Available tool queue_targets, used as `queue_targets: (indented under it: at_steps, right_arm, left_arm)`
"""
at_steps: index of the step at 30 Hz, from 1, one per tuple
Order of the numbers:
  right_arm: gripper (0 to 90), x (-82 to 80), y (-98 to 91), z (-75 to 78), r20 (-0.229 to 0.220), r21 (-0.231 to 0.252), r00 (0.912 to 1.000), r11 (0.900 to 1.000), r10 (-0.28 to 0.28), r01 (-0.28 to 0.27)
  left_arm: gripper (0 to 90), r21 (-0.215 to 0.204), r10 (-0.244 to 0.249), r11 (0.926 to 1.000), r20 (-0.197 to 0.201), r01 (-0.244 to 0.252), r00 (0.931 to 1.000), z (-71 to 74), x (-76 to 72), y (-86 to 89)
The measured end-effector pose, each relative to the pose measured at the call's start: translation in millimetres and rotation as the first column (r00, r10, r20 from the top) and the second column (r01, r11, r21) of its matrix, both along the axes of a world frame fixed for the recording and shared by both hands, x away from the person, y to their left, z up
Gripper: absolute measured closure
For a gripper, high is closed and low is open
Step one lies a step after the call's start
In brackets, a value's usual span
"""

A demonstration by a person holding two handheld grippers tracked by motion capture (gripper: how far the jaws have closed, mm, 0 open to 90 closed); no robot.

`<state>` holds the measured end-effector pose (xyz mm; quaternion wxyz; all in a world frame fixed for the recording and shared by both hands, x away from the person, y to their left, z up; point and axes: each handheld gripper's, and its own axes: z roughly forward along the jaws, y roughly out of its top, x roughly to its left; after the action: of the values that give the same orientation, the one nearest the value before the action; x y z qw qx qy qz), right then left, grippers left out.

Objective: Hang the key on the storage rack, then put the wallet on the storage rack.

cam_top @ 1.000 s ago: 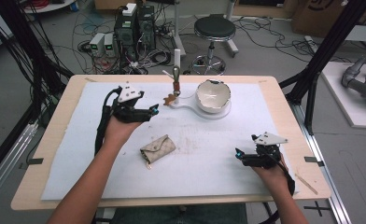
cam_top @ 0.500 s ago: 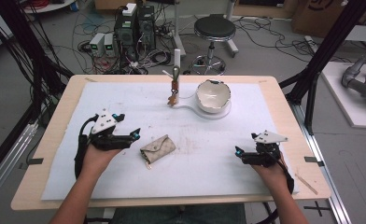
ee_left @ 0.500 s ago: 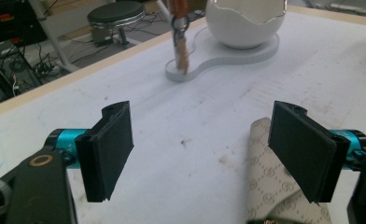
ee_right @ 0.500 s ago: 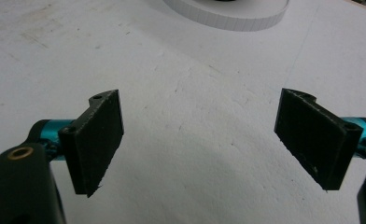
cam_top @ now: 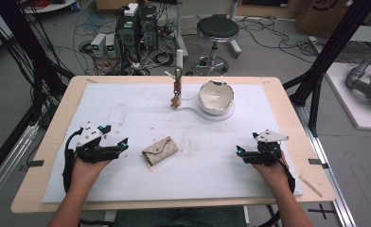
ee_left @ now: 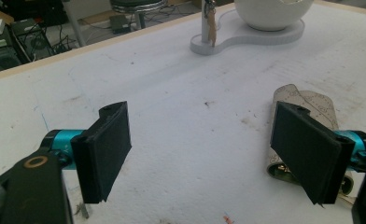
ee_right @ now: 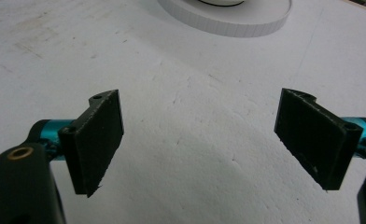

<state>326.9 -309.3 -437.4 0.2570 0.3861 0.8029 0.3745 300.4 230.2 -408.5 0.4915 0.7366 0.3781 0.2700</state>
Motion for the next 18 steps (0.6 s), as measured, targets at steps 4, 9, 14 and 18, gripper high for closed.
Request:
queue_targets:
  at_steps: [4,9,14,18]
  right_arm:
    - [15.7,1.2,0.8,0.7,0.001,0.001,1.0,1.0,0.0,0.0]
    - [15.8,4.8,2.9,1.7,0.004,-0.001,1.0,1.0,-0.001,0.001]
    - [15.7,6.1,6.6,2.4,0.006,-0.002,1.0,1.0,0.006,-0.006]
    - [15.7,5.8,8.0,2.6,0.012,-0.005,0.9998,0.9999,0.014,-0.014]
  left_arm:
    - [20.2,0.005,-0.018,0.9998,-0.006,0.018,0.9998,-2.0,-1.1,2.3]
    - [20.2,-0.003,-0.028,0.9996,-0.005,0.028,0.9996,-1.3,-5.7,4.9]
    - [20.2,-0.007,-0.063,0.998,-0.015,0.063,0.9979,-2.8,-8.9,-1.9]
    - [20.1,-0.008,-0.106,0.9944,-0.026,0.106,0.9941,-4.2,-8.9,-11.6]
